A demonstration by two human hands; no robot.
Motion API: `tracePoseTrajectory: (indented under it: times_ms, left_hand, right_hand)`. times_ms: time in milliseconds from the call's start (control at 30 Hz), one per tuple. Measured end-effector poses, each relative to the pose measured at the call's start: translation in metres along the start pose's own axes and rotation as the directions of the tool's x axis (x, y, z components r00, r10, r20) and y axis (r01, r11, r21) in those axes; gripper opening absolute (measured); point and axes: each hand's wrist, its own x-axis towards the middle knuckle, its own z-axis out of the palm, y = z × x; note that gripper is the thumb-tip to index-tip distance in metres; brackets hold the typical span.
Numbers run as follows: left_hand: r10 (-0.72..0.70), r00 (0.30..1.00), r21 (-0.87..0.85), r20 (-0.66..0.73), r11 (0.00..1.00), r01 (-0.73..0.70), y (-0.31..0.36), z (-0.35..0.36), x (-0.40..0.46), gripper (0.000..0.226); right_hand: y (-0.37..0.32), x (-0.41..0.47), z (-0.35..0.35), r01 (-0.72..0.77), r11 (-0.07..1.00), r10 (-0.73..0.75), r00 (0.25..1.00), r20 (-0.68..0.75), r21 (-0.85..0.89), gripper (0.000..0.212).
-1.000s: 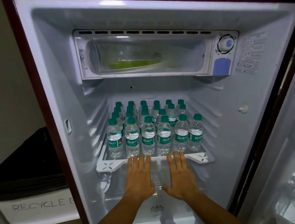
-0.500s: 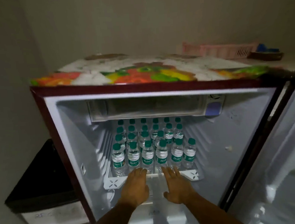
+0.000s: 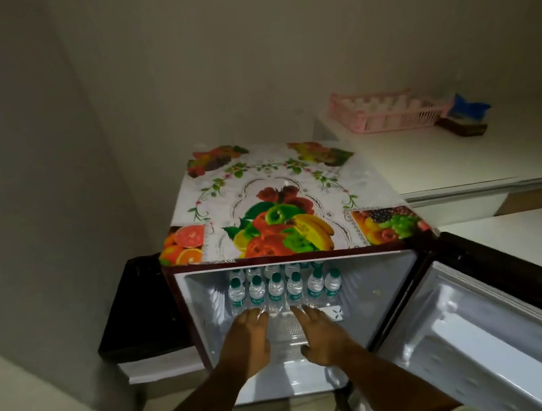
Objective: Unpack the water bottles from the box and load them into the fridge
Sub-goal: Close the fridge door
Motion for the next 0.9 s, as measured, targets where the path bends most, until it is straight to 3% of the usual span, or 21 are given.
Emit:
tracePoseTrajectory:
  times_ms: [200, 400, 900]
  left_hand:
    - [-0.054, 0.998, 0.071, 0.012, 0.996, 0.053, 0.031, -0.077, -0.029, 0.052]
    - [-0.097, 0.994, 0.033, 0.041, 0.995, 0.095, 0.050, -0.131, -0.046, 0.056]
    - [-0.109, 0.992, 0.080, -0.066, 0.990, 0.114, 0.074, -0.193, -0.048, 0.073]
  right_hand:
    - [-0.040, -0.053, -0.055, 0.002, 1.000, -0.002, 0.998, -0.059, 0.005, 0.090]
    - [-0.065, -0.103, -0.092, -0.022, 0.999, 0.026, 0.992, -0.120, 0.032, 0.088]
    - [-0.068, -0.177, -0.138, -0.134, 0.990, 0.116, 0.942, -0.316, -0.038, 0.089]
